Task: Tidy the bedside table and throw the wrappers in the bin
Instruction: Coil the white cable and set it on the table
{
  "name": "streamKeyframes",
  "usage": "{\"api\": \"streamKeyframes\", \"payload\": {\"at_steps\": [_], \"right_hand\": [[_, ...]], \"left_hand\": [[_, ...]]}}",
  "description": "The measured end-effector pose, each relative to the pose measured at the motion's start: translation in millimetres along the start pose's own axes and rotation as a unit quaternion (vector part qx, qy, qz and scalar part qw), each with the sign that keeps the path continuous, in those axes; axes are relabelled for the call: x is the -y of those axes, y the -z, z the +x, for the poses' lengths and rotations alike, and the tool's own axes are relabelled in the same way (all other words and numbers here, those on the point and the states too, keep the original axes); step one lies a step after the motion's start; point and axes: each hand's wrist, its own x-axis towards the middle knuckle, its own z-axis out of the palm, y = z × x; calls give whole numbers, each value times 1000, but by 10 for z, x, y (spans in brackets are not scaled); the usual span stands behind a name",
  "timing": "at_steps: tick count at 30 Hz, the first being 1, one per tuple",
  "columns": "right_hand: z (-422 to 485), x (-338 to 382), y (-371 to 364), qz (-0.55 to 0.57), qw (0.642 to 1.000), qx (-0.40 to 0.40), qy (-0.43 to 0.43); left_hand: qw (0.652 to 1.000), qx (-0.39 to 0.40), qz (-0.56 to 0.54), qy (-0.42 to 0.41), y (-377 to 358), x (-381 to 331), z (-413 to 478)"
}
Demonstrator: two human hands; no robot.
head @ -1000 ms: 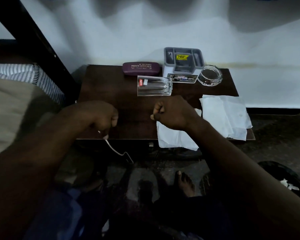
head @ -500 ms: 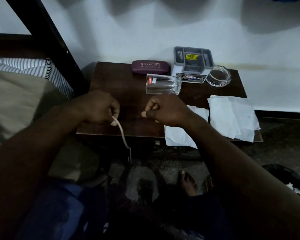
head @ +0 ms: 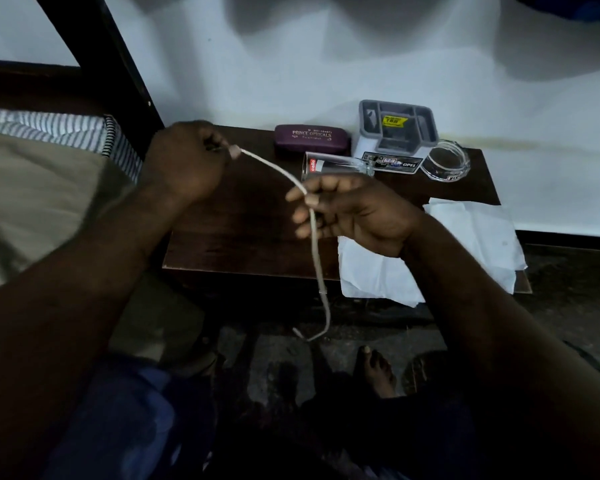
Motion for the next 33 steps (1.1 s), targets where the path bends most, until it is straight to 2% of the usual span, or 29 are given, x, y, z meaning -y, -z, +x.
{"api": "streamKeyframes", "payload": {"at_steps": [2, 5, 9, 11, 13, 15, 18, 21, 24, 26, 28, 33], "right_hand": [[-5, 37, 17, 56, 997, -37, 48], [31, 53, -36, 99, 987, -110, 61], [33, 98, -99, 101, 985, -134, 40], [14, 126, -88, 98, 987, -124, 11], [-40, 158, -29, 90, 991, -97, -19], [-127, 187, 79, 90, 993, -66, -31], [-226, 207, 265, 106, 992, -59, -39], [-211, 170, 322, 97, 990, -99, -38], [-151, 124, 261, 59, 988, -141, -37], [-130, 118, 253, 59, 986, -154, -37], [-140, 141, 270, 51, 985, -157, -42], [-265, 155, 457, 45, 981, -182, -55]], "left_hand": [[996, 55, 64, -13, -22, 42, -10], [979, 70, 141, -132, -58, -125, -97], [957, 95, 22, -272, -127, -501, -262], [951, 77, 40, -296, -148, -548, -272], [958, 37, 105, -264, -128, -501, -197], [964, 37, 193, -179, -120, -375, -98], [961, 132, 219, -102, -137, -218, -37], [966, 169, 129, -145, -202, -346, -114], [958, 137, 32, -251, -289, -665, -260], [945, 115, 49, -303, -358, -760, -308], [948, 92, 80, -294, -364, -779, -288], [970, 77, 146, -179, -370, -644, -104]]}}
